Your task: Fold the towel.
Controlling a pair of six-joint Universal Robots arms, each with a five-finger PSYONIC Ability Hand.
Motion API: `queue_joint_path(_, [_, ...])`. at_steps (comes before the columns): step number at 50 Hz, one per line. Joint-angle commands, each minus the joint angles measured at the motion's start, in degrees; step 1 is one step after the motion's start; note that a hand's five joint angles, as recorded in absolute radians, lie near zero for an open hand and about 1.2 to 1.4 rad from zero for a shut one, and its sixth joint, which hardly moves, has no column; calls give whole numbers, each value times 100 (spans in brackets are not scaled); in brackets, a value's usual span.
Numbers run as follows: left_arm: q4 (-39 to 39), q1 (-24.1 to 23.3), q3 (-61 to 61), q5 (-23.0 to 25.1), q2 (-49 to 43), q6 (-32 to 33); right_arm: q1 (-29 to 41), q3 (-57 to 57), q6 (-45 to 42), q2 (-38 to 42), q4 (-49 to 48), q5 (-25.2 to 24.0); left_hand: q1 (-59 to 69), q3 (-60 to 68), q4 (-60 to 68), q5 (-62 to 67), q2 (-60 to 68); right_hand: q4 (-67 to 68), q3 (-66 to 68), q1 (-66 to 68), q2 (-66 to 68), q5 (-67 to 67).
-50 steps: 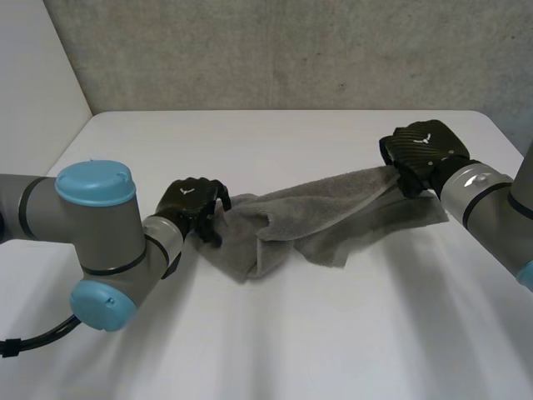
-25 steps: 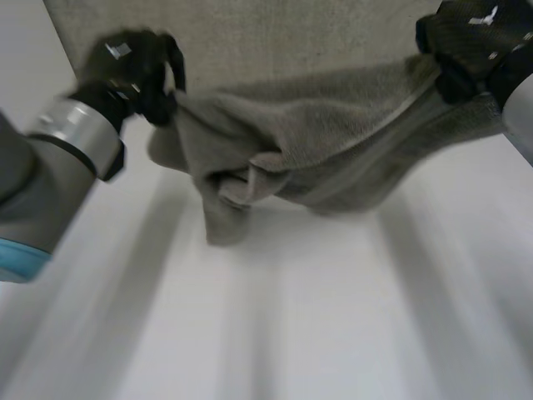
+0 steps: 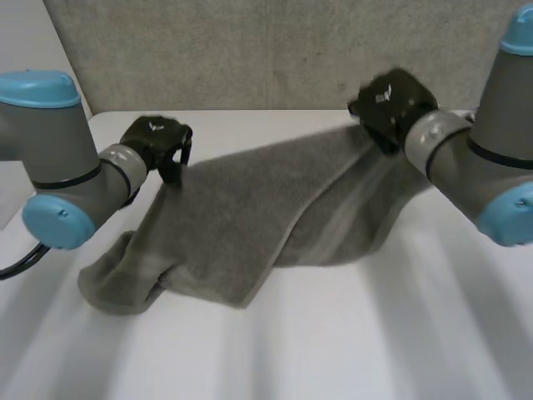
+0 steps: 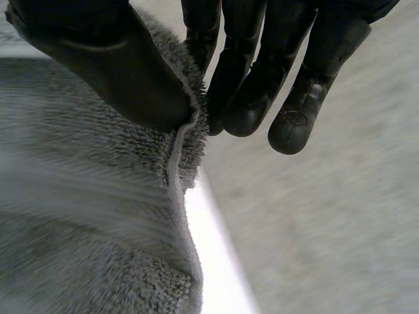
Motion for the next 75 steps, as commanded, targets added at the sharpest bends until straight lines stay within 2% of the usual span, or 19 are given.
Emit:
queue_joint_path(1, [2275,17,207,-113,119,-116,99,380,490,-491,-2929,507,-414,-883,-767,-1714,-742,321,347,340,585,371])
queue_joint_path(5, [2622,-1,-40,-51,101,-72,108,443,464,-413,-2675,481,-715,-1183,-1067,-2015,-1042,321,347,340,585,371])
queue_joint_path(6, [2683,8,-153,-60,58,-55,134,495,455,-352,-2518,472,-1614,-2083,-1967,-2914,-1942,321,347,340,585,371])
queue_joint_path(7, [2701,8,-241,-60,-38,-54,160,565,438,-299,-2395,472,-3422,-3890,-3774,-4722,-3749,321,347,340,585,371])
queue_joint_path(8, [2701,8,-242,-60,-39,-54,160,566,437,-299,-2393,472,-3440,-3908,-3792,-4740,-3767,321,347,340,585,371])
queue_joint_path(9, [2701,8,-268,-112,-178,-46,169,644,437,-255,-2298,455,-5921,-6390,-6274,-7221,-6249,321,347,340,585,371])
queue_joint_path(10, [2701,8,-268,-113,-180,-46,169,645,437,-255,-2297,454,-5946,-6414,-6299,-7246,-6273,321,347,340,585,371])
queue_joint_path(11, [2701,8,-277,-130,-328,-20,169,732,429,-220,-2236,454,-7414,-7883,-7767,-8714,-7742,321,347,340,585,371])
queue_joint_path(19, [2701,-18,-347,-560,-628,341,152,996,227,17,-2078,463,-7393,-7861,-7745,-8693,-7720,321,347,340,585,371])
queue_joint_path(26, [2657,-150,-1015,-622,-189,350,99,1067,-178,255,-1875,569,-7174,-7643,-7527,-8474,-7502,321,347,340,585,371])
queue_joint_path(32, [2631,-625,-1833,-622,523,297,90,1058,-319,501,-1717,947,-6804,-7273,-7157,-8104,-7132,321,347,340,585,371])
queue_joint_path(34, [2544,-957,-2208,-631,760,271,90,1066,-310,589,-1708,1052,-6386,-6854,-6738,-7686,-6713,321,347,340,585,371])
queue_joint_path(40, [2244,-1346,-2588,-631,866,218,72,1102,-301,615,-1708,1061,-6232,-6701,-6585,-7532,-6560,321,347,340,585,371])
queue_joint_path(42, [2008,-1573,-2659,-657,796,131,64,1110,-301,624,-1708,1052,-6282,-6751,-6635,-7582,-6610,321,347,340,585,371])
queue_joint_path(47, [1884,-1758,-2615,-675,560,-89,-6,1180,-301,607,-1699,1026,-6350,-6818,-6703,-7650,-6677,321,347,340,585,371])
queue_joint_path(59, [1857,-1846,-2000,-719,-189,-441,2,1374,-310,651,-1699,990,-5795,-6263,-6147,-7095,-6122,321,347,340,585,371])
queue_joint_path(66, [1875,-1917,-1842,-1079,-504,-415,11,1383,-310,651,-1690,982,-5594,-6062,-5946,-6893,-5921,321,347,340,585,371])
queue_joint_path(75, [1884,-1908,-1727,-1211,-672,-388,37,1401,-319,721,-1690,973,-5105,-5574,-5458,-6405,-5433,321,347,340,585,371])
